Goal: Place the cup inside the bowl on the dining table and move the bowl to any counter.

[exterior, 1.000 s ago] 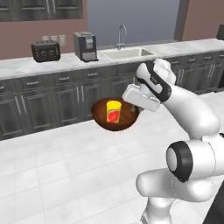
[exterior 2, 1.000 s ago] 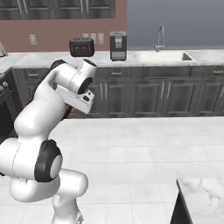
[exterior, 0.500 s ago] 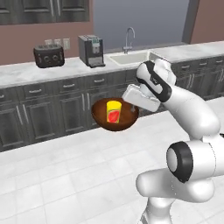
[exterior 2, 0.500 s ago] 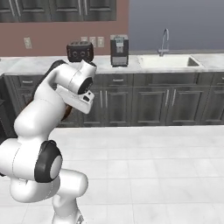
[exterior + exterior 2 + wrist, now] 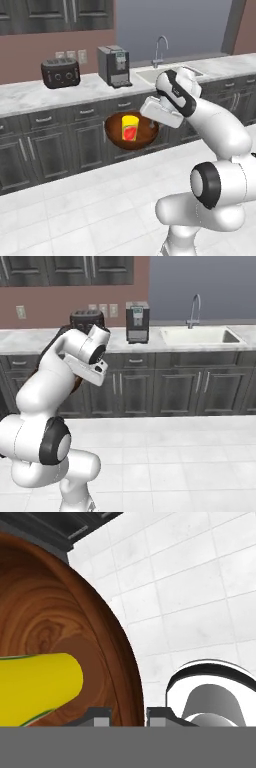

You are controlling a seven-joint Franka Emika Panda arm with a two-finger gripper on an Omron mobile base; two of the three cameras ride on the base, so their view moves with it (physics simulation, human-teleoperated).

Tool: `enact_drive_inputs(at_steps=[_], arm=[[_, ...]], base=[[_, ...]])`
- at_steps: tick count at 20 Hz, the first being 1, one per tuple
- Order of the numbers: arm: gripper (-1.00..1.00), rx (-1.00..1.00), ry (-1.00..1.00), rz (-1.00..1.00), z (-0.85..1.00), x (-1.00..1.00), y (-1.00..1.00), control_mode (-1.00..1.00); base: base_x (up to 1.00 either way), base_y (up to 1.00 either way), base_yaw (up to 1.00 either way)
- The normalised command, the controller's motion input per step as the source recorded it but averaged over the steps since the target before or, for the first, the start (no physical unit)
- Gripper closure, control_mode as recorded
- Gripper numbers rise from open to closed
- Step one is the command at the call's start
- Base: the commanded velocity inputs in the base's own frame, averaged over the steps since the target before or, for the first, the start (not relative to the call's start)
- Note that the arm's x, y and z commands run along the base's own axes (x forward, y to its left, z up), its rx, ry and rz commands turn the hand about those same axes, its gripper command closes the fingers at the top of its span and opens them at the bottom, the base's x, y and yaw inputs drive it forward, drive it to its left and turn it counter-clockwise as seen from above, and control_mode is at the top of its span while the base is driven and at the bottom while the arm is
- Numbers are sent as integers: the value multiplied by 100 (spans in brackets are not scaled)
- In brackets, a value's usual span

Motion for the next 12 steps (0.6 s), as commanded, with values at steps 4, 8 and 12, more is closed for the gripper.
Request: enact_drive_inputs(at_steps=[4,8,12], arm=[[100,0,0,0,0,0,0,100],[100,0,0,0,0,0,0,100],[100,0,0,0,0,0,0,100]], base=[[71,50,-1],[71,46,-1],[43,68,-1]])
